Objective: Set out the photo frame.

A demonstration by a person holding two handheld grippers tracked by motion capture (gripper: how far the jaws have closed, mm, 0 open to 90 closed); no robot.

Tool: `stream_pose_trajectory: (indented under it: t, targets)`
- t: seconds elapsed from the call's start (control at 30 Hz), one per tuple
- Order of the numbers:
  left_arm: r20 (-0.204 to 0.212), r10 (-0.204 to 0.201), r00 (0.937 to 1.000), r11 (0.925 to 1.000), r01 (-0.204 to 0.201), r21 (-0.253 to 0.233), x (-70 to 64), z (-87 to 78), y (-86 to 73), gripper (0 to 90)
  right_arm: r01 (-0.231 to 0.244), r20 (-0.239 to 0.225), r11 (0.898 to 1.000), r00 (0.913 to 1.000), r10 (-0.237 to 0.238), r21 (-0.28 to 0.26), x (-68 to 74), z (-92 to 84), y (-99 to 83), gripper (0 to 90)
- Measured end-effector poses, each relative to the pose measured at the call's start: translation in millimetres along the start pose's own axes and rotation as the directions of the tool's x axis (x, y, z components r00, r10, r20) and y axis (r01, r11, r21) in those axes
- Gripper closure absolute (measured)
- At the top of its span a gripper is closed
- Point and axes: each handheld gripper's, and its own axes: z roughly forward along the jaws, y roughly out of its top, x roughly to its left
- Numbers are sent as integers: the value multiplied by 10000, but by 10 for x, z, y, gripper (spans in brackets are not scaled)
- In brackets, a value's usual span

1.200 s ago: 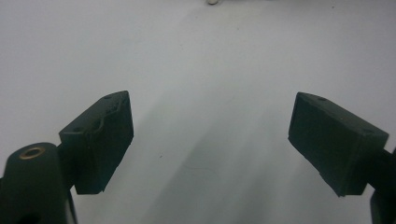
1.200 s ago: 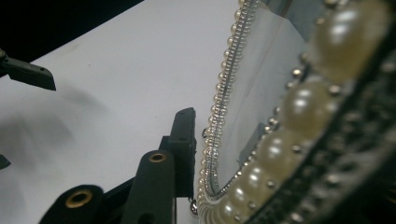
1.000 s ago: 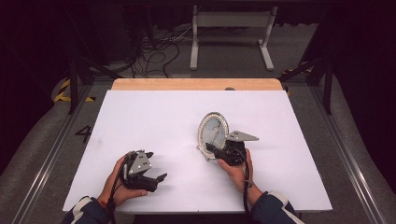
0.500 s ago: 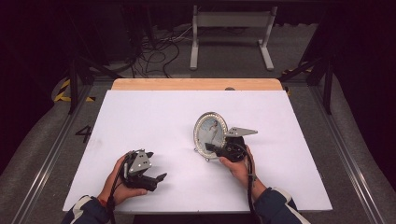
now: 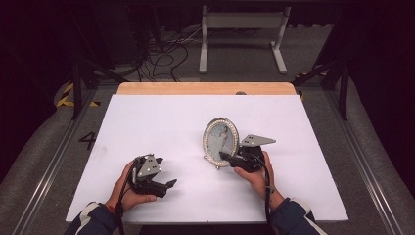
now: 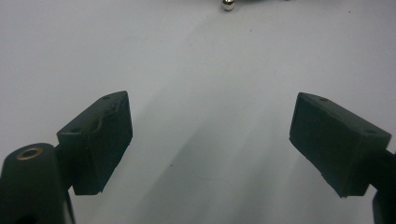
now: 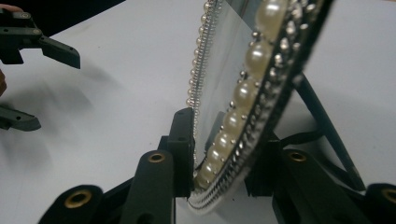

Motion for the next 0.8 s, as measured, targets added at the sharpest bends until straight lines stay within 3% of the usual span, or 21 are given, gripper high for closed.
stream_pose_trajectory:
  t: [0.37, 0.57, 0.8]
  targets:
    - [285, -773, 9966, 9948, 790, -645, 195, 69, 159, 154, 127, 294, 9995, 9995, -119, -278, 14, -314, -28, 673]
    - [410, -544, 9977, 9959, 572, -699, 222, 207, 319, 156, 33, 371, 9991, 9993, -17, -424, 17, -360, -38, 664]
    - [1226, -123, 9924, 9967, 220, -784, 210, 565, 659, 154, 76, 546, 9983, 9985, -44, -575, 42, -399, -39, 676]
